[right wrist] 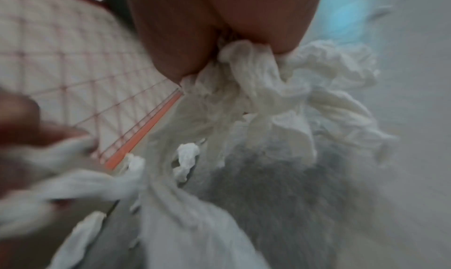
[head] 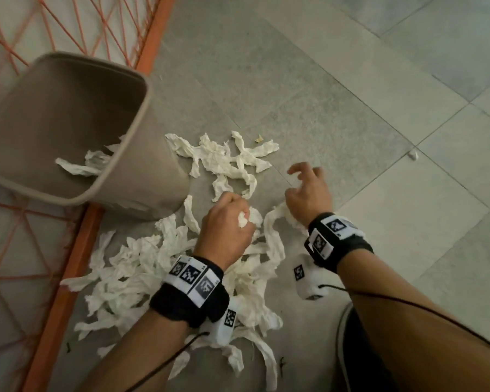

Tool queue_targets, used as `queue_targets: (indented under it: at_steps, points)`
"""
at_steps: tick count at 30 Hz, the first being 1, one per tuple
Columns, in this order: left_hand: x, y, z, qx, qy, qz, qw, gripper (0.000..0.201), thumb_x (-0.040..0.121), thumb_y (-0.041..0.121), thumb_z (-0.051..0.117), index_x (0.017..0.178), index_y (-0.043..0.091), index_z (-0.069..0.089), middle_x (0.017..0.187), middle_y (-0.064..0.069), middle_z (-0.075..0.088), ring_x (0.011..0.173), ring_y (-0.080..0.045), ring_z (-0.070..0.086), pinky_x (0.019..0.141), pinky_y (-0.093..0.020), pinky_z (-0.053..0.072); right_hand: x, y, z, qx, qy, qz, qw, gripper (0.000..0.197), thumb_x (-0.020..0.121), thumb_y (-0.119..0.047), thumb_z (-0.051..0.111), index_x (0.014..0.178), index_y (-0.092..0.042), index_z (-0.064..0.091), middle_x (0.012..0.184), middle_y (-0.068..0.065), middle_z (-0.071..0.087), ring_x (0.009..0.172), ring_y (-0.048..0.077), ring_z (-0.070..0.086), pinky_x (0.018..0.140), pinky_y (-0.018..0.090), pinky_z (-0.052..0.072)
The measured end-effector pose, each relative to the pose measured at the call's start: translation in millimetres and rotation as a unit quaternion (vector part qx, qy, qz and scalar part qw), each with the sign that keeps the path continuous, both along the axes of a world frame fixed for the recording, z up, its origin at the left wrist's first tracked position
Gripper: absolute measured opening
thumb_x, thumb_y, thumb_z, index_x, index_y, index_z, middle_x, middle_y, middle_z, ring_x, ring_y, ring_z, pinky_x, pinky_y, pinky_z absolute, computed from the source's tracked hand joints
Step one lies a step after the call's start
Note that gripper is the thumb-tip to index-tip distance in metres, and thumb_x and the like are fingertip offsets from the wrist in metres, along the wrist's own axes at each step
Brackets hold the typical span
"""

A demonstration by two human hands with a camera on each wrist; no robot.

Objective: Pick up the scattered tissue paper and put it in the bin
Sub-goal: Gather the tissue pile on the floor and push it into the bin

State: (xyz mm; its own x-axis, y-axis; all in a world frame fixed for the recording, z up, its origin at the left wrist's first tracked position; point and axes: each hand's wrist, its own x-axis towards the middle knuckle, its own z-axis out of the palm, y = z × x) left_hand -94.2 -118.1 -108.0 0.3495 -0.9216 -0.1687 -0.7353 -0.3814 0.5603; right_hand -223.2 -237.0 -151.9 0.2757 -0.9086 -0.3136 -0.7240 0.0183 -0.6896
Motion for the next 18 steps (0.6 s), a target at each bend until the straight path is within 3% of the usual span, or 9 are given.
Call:
queue_targets:
  at_steps: [3,5,7,10,12,14,16,18]
  points:
    - [-3.3,7.0,8.7,-0.027,0.026,0.022,0.999,0.018,0.08,0.007,0.058,0.081,0.022,0.049,0.089,0.004,0.062,0.082,-0.02,0.059,0.072,-0.038,0.05,33.0,-30.1,3.2,-0.055,0.07,0.167,0.982,0.069,0.084,-0.002,0.051,0.142,-0.038,0.036,0.157,0.0,0.02,0.112,0.032,0.058,0.083,0.038,0.055]
    - [-15.7,-2.8,20.8,-0.06,0.043,0.05,0.996,0.014,0.085,0.01,0.055,0.078,0.022,0.05,0.076,0.002,0.063,0.075,-0.021,0.06,0.068,-0.039,0.051,34.1,-57.9,-1.4,-0.05,0.124,0.226,0.965,0.076,0.087,-0.003,0.048,0.148,-0.041,0.024,0.162,-0.004,0.009,0.125,0.034,0.052,0.091,0.041,0.052]
    - [-23.7,-34.4,25.0,-0.088,0.048,0.077,0.992,0.013,0.087,0.017,0.052,0.074,0.02,0.05,0.066,0.002,0.059,0.066,-0.021,0.056,0.062,-0.038,0.048,25.2,-94.8,-3.3,-0.063,0.152,0.23,0.959,0.062,0.093,-0.011,0.046,0.147,-0.038,0.031,0.16,-0.002,0.019,0.128,0.034,0.049,0.095,0.044,0.047]
    - [-16.7,-56.2,25.3,-0.079,0.061,0.098,0.99,0.012,0.085,0.029,0.054,0.077,0.02,0.053,0.066,0.004,0.058,0.065,-0.02,0.055,0.061,-0.034,0.046,15.2,-95.2,-1.7,-0.099,0.148,0.178,0.968,0.032,0.096,-0.025,0.046,0.124,-0.024,0.062,0.134,0.006,0.05,0.11,0.036,0.059,0.089,0.046,0.051]
    - [-8.0,-68.4,18.7,-0.057,0.053,0.11,0.991,0.006,0.085,0.027,0.057,0.086,0.021,0.056,0.077,0.004,0.063,0.071,-0.02,0.06,0.065,-0.033,0.049,7.5,-79.1,-6.4,-0.102,0.138,0.143,0.975,0.027,0.093,-0.031,0.05,0.104,-0.015,0.069,0.113,0.009,0.057,0.099,0.034,0.061,0.081,0.045,0.053]
    - [1.5,-84.6,8.6,-0.042,0.041,0.132,0.99,0.014,0.087,0.019,0.057,0.1,0.023,0.055,0.101,0.001,0.062,0.09,-0.022,0.061,0.076,-0.033,0.05,-1.9,-58.4,-9.4,-0.078,0.139,0.127,0.979,0.029,0.089,-0.034,0.054,0.093,-0.009,0.068,0.102,0.011,0.061,0.091,0.033,0.061,0.073,0.039,0.05]
    - [12.6,-107.2,-3.5,-0.018,0.038,0.169,0.985,0.036,0.087,0.011,0.055,0.12,0.026,0.051,0.129,-0.006,0.048,0.111,-0.027,0.055,0.091,-0.035,0.048,-13.8,-39.6,-10.3,-0.058,0.117,0.112,0.985,0.024,0.087,-0.029,0.057,0.087,-0.008,0.066,0.096,0.011,0.064,0.086,0.03,0.06,0.067,0.033,0.043]
    - [23.1,-131.4,-12.6,0.035,0.011,0.203,0.978,0.061,0.087,0.009,0.054,0.141,0.029,0.035,0.151,-0.01,0.025,0.129,-0.034,0.043,0.105,-0.039,0.042,-26.4,-25.6,-10.1,-0.035,0.085,0.093,0.991,0.009,0.085,-0.018,0.059,0.08,-0.011,0.06,0.09,0.009,0.061,0.09,0.03,0.056,0.069,0.03,0.036]
